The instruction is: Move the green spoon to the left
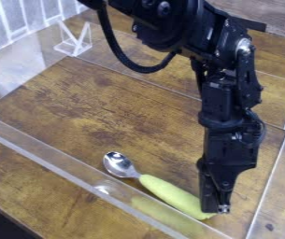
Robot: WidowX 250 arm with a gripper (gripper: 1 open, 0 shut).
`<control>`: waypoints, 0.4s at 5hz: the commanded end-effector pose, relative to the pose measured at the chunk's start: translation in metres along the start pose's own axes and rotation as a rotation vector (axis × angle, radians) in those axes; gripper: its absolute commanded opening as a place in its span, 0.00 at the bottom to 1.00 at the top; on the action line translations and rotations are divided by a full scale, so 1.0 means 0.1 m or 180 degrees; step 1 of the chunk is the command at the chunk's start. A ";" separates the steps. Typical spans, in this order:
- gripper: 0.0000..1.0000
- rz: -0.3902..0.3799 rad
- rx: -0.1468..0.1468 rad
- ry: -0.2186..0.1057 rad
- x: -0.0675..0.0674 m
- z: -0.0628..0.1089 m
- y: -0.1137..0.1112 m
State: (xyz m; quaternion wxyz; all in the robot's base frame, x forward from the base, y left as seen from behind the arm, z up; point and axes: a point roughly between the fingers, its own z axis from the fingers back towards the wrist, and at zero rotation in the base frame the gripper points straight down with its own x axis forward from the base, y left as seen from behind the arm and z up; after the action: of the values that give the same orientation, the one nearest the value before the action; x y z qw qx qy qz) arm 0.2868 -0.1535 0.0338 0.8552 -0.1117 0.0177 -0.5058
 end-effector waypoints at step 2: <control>0.00 -0.0090 -0.0161 0.0006 -0.07 -0.13 -0.06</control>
State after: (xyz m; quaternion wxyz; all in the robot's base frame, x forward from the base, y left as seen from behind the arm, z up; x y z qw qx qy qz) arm 0.2857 -0.1562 0.0324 0.8478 -0.1305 0.0090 -0.5140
